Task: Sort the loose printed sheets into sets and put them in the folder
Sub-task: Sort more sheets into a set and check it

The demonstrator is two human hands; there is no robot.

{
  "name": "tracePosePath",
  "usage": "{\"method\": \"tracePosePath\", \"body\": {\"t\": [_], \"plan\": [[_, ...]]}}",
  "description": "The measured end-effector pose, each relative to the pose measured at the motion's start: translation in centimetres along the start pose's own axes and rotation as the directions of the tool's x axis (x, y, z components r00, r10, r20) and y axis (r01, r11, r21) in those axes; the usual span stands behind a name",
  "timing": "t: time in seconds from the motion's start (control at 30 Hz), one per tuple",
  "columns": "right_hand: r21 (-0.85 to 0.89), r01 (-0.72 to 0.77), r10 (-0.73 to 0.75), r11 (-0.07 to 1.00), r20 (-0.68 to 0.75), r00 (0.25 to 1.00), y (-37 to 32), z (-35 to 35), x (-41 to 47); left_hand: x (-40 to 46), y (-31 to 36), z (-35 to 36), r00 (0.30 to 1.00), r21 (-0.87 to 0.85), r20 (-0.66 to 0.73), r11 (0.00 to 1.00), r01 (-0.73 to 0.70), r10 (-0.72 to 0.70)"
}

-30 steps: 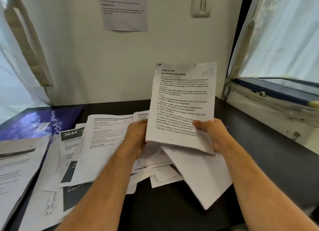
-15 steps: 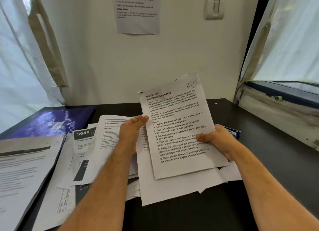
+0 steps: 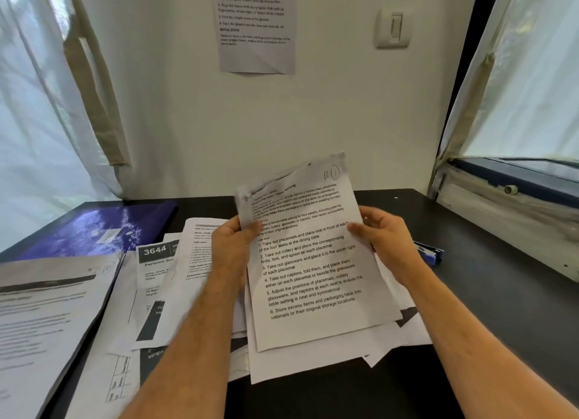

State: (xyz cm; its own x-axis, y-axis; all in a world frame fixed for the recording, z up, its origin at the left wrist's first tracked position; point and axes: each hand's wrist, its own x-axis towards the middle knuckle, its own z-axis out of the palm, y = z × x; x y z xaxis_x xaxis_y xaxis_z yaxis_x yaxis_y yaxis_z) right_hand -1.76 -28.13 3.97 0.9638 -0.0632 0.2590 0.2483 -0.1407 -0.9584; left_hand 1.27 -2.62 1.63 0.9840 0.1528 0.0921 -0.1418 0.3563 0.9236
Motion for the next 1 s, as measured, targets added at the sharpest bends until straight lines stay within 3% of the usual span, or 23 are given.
{"method": "tracePosePath", "body": {"t": [0.2, 0.37, 0.5, 0.57, 0.8, 0.93, 1.0], "plan": [[0.107, 0.179, -0.166, 0.978, -0.122, 0.979, -0.9, 1.2, 1.8, 0.5, -0.4, -0.5, 0.999, 0.022, -0.010, 0.999, -0.035, 0.035], [0.039, 0.212, -0.209, 0.977, -0.065, 0.976, 0.6, 1.7, 1.6, 0.9, -0.7, -0.7, 0.998, 0.010, -0.020, 0.998, -0.059, 0.060], [0.034, 0.190, -0.190, 0.981, -0.008, 0.982, 1.6, 0.9, 1.8, 0.2, 0.4, -0.6, 1.000, -0.268, 0.017, 0.963, -0.002, 0.007], [0.077, 0.175, -0.176, 0.982, 0.011, 0.984, 2.0, 0.7, 1.7, 0.1, 0.6, -0.3, 1.000, -0.294, -0.016, 0.956, -0.015, 0.011], [-0.002, 0.180, -0.180, 0.984, -0.015, 0.984, 2.5, 1.1, 1.7, -0.3, 0.8, -0.2, 0.995, -0.158, 0.057, 0.985, -0.072, 0.082], [-0.099, 0.088, -0.095, 0.991, -0.073, 0.993, 2.9, 1.6, 1.9, -0.1, -0.2, -0.5, 0.978, -0.003, 0.166, 0.992, -0.127, 0.126], [-0.102, 0.048, -0.054, 0.994, -0.058, 0.997, 3.0, 1.8, 2.1, -0.2, 0.1, -0.4, 0.971, 0.097, 0.150, 0.974, -0.203, 0.187]]}}
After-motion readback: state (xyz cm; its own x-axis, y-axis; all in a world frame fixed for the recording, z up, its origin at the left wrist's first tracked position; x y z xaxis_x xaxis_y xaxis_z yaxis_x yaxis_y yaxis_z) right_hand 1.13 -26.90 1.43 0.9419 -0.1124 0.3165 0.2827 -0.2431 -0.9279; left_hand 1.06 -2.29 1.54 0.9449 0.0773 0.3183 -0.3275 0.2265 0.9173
